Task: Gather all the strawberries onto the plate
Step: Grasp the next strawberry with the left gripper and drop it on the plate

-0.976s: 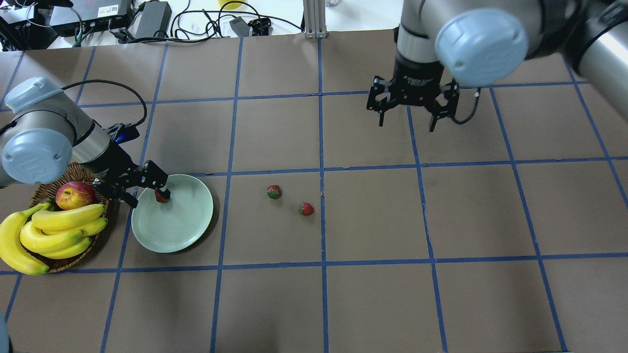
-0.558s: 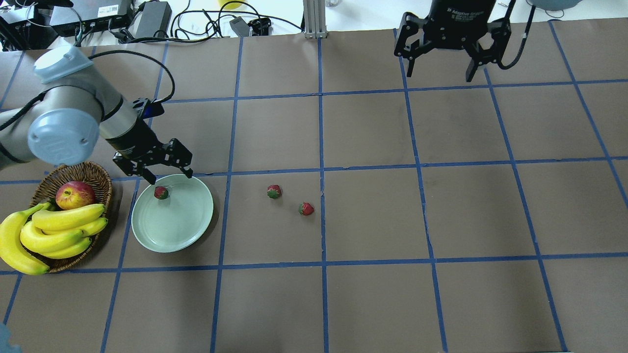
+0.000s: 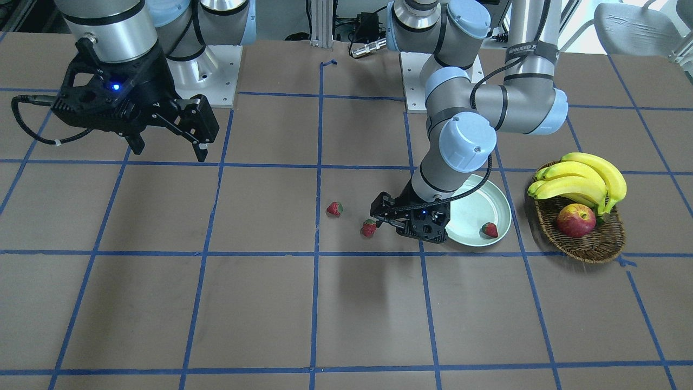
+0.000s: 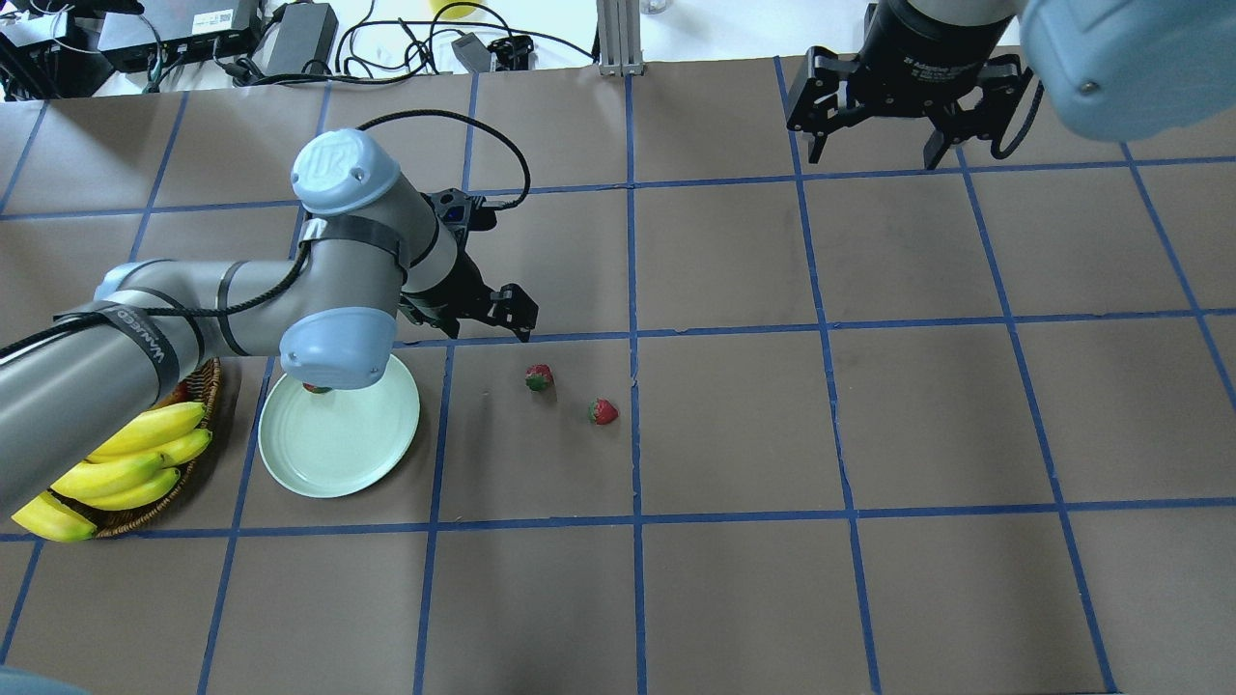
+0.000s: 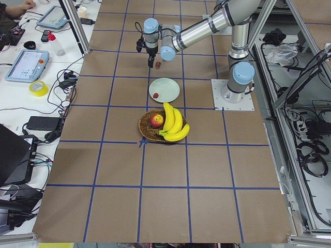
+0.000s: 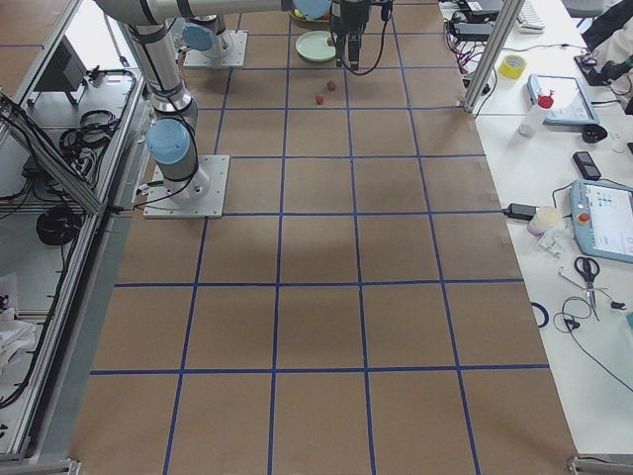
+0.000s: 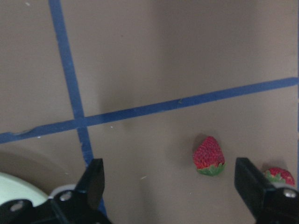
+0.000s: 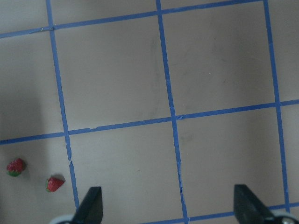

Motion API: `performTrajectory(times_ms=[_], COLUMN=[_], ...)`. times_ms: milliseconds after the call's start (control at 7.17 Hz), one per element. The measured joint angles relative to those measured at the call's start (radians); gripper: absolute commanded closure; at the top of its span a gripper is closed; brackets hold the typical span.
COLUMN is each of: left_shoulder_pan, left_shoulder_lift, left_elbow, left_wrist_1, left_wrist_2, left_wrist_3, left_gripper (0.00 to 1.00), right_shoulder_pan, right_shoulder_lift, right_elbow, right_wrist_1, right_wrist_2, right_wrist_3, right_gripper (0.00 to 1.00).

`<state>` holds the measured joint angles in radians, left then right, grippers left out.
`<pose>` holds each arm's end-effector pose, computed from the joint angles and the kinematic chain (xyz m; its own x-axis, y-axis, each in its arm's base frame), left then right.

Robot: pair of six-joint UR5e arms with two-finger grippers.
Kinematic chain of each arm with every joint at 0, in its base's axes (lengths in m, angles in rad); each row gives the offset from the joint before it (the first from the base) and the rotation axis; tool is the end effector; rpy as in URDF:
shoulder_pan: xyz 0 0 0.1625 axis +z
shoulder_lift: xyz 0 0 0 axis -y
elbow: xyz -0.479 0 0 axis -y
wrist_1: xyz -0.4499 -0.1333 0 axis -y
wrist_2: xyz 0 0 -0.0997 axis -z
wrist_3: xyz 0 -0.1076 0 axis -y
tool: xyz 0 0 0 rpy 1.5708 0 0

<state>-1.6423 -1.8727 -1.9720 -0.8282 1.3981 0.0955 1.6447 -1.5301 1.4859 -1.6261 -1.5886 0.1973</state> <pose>-0.1935 -0.5771 0.2270 -0.9708 0.1718 0.1672 0.1647 0.9848 -0.0557 0.1738 -0.5676 0.5638 -0.9923 0.1239 -0.0021 0.1234 0.9872 -0.1009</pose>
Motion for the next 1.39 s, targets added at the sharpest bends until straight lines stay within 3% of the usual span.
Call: performTrajectory(times_ms=[279, 418, 558, 697, 1394], left_shoulder_pan=[-0.026, -0.043, -0.056, -0.063, -0.038], left_shoulder_lift=[-0.038, -0.057, -0.070, -0.074, -0.041], left_elbow=[-0.037, -0.041, -0.043, -0.044, -0.014], left_wrist_1=[0.079, 0.096, 0.106, 0.109, 0.043], left_wrist_2=[-0.013, -0.013, -0.011, -0.008, 0.004], left_wrist_3=[-0.001, -0.004, -0.009, -0.010, -0.011], left_gripper=[0.08, 0.15, 0.48, 0.99, 1.00], right_shoulder_pan=[-0.002, -0.003, -0.003, -0.003, -0.003], right_shoulder_lift=[-0.002, 0.001, 0.004, 0.005, -0.003], right_elbow=[-0.009, -0.012, -0.012, -0.012, -0.012], right_wrist_1=[0.003, -0.021, -0.032, -0.033, -0.001], right_wrist_2=[-0.004, -0.005, -0.005, -0.006, -0.006], right_wrist_3=[-0.003, -0.004, -0.004, -0.004, -0.004], right_gripper=[0.00, 0.00, 0.00, 0.00, 0.00])
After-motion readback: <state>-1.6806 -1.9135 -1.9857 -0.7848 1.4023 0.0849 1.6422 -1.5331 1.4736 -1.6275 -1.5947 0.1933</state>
